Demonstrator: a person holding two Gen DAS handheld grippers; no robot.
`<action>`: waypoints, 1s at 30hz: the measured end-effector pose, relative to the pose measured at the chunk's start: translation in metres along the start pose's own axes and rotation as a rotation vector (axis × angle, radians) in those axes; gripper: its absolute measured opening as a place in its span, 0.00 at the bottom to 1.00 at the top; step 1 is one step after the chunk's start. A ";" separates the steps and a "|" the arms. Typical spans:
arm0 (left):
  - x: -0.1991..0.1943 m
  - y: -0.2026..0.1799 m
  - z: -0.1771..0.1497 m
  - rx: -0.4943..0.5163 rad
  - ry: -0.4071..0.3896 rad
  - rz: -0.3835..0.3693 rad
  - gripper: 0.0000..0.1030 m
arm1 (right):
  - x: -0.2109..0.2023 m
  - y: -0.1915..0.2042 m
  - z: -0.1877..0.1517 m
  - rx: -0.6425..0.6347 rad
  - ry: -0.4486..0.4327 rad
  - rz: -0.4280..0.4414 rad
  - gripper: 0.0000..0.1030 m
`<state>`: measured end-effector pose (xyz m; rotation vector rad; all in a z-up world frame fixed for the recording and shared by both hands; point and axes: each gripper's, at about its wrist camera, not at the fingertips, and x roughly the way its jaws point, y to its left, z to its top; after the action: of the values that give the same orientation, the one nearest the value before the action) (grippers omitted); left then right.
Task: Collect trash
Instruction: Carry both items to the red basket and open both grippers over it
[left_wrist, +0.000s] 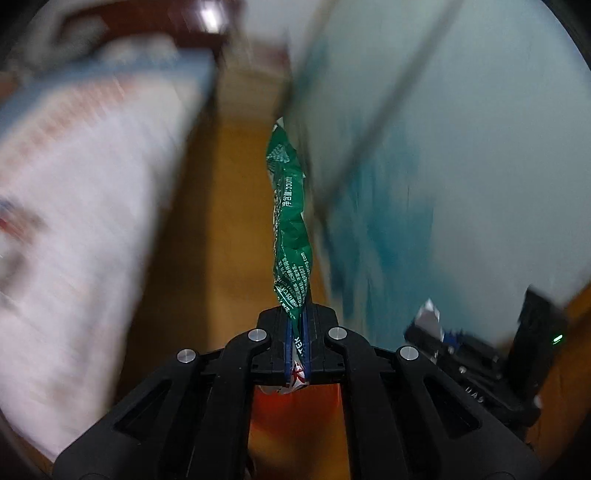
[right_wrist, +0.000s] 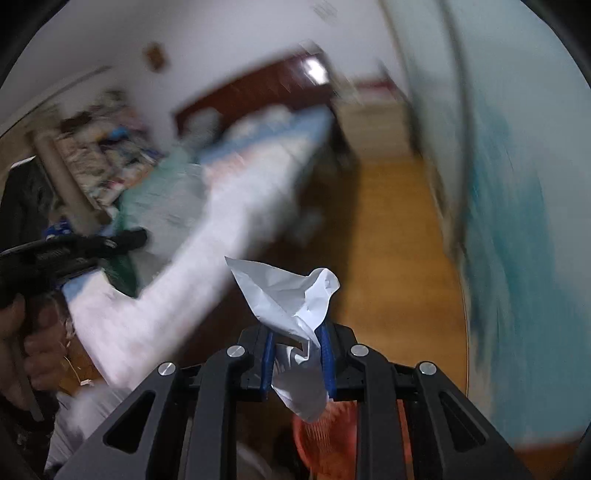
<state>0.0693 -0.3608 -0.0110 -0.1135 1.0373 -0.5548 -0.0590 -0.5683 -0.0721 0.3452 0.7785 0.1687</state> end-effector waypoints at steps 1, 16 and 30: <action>0.036 -0.005 -0.016 0.016 0.084 0.006 0.03 | 0.012 -0.019 -0.020 0.040 0.041 -0.015 0.21; 0.182 -0.023 -0.089 0.101 0.497 0.102 0.03 | 0.125 -0.087 -0.132 0.243 0.291 -0.054 0.21; 0.169 -0.034 -0.091 0.095 0.507 0.076 0.49 | 0.092 -0.100 -0.121 0.281 0.225 -0.086 0.55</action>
<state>0.0449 -0.4575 -0.1785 0.1592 1.4973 -0.5757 -0.0788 -0.6068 -0.2486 0.5642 1.0411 0.0159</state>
